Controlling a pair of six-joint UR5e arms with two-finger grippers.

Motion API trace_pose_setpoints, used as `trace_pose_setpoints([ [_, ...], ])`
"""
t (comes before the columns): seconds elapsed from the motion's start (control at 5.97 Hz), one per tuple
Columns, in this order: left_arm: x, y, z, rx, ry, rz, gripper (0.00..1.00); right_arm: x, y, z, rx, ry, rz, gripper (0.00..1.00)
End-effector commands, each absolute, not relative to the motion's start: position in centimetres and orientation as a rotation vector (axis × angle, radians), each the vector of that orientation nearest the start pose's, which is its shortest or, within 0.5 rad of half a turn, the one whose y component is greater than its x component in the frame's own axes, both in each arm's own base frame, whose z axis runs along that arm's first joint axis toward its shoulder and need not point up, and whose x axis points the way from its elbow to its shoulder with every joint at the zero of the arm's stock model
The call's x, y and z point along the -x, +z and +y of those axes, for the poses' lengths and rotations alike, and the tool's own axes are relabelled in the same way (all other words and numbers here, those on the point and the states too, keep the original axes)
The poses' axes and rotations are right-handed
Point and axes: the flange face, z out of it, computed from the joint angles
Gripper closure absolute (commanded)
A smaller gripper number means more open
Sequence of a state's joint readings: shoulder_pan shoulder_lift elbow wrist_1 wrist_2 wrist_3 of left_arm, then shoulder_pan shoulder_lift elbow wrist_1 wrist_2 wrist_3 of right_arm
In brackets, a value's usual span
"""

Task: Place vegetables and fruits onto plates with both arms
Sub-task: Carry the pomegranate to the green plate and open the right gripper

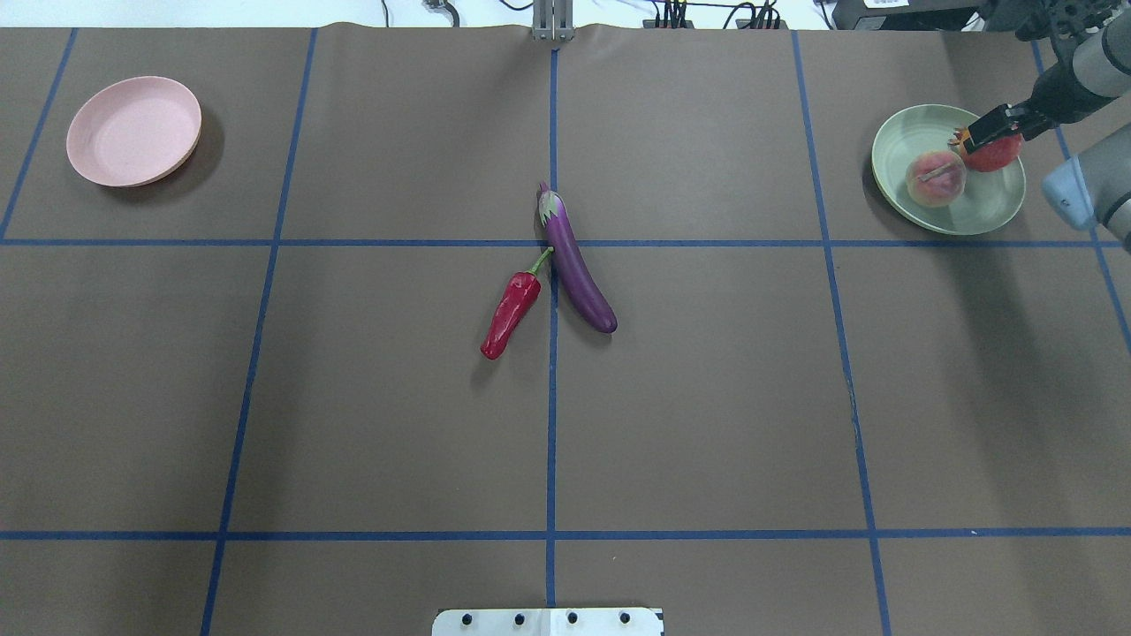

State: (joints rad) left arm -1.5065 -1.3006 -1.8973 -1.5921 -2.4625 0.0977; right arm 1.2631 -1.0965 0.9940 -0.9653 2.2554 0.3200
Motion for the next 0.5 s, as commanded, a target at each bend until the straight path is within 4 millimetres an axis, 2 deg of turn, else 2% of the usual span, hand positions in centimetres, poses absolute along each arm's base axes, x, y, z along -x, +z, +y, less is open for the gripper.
trace_pose_setpoints([
  [0.0,2.9,57.3,-41.6,-0.156,0.211,0.897,0.0,10.4,56.4,-69.5,-0.219,-0.109,-0.82,0.0],
  [0.17,2.8,55.7,-43.3,-0.193,0.228,0.896,0.0,7.6,56.8,-66.9,-0.177,-0.066,-0.812,0.0],
  [0.33,2.6,54.8,-44.0,-0.213,0.24,0.895,0.0,3.3,57.5,-64.0,-0.182,-0.043,-0.845,0.0],
])
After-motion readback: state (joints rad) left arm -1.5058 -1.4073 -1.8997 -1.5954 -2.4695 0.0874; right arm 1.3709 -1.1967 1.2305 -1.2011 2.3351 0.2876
